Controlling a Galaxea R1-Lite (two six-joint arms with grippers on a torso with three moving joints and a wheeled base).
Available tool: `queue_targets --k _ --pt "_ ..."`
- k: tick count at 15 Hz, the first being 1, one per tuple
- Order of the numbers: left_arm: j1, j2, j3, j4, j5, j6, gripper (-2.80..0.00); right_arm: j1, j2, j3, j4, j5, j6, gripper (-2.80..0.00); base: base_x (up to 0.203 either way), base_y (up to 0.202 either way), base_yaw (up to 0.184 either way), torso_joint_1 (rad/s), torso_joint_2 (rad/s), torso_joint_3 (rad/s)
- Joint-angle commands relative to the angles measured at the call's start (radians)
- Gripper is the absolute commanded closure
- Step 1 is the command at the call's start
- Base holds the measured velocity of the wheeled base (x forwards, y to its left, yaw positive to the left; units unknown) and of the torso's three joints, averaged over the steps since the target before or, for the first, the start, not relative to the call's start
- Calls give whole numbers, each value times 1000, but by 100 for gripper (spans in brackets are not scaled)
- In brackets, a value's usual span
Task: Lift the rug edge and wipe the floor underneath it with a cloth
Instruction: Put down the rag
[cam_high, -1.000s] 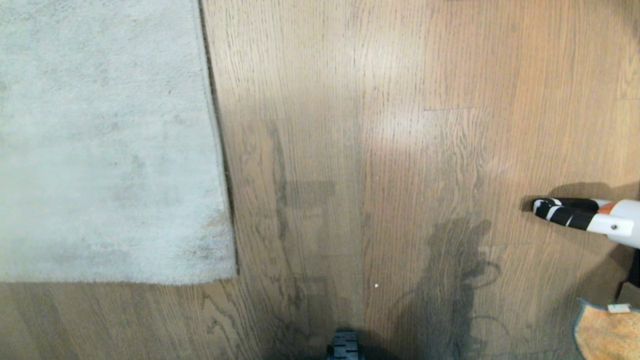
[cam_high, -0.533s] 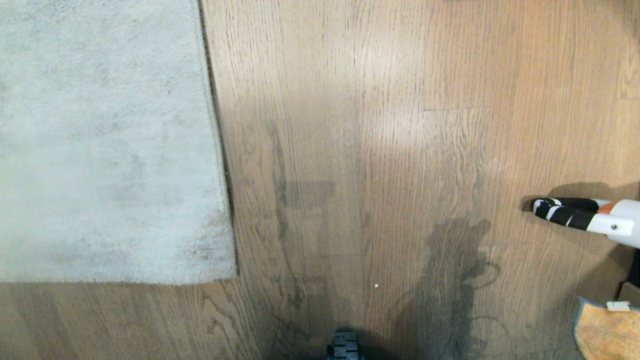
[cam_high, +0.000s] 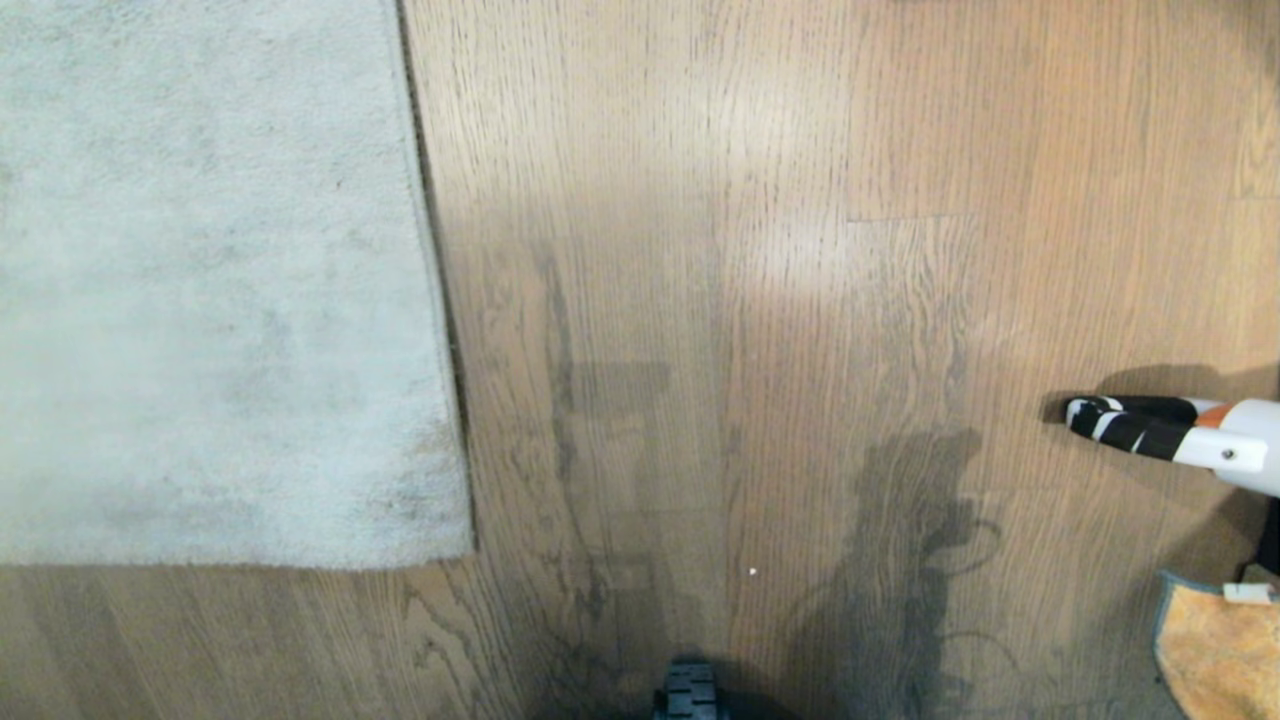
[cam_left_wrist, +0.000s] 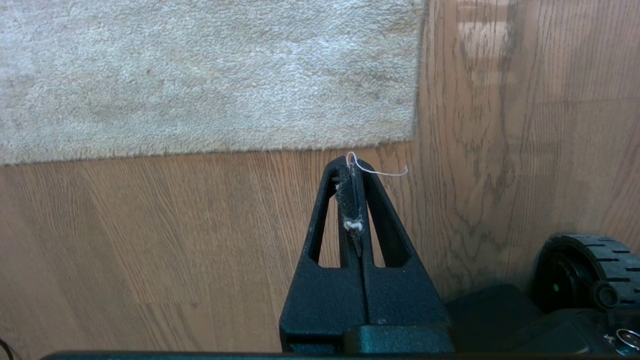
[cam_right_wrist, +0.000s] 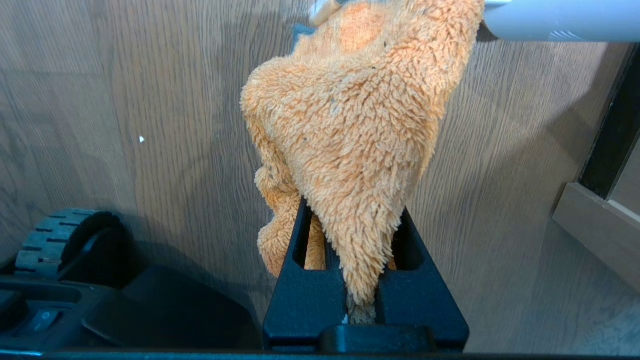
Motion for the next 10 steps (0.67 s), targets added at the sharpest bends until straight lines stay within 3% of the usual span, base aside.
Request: queue_targets --k 1,4,10 --pt "0 0 0 0 0 0 0 0 28 3 -5 0 -8 0 0 0 0 0 0 0" --pt "0 0 0 0 0 0 0 5 180 1 -96 6 -4 0 0 0 0 0 0 0" --pt "0 0 0 0 0 0 0 103 635 -52 -488 27 -3 0 0 0 0 0 0 0"
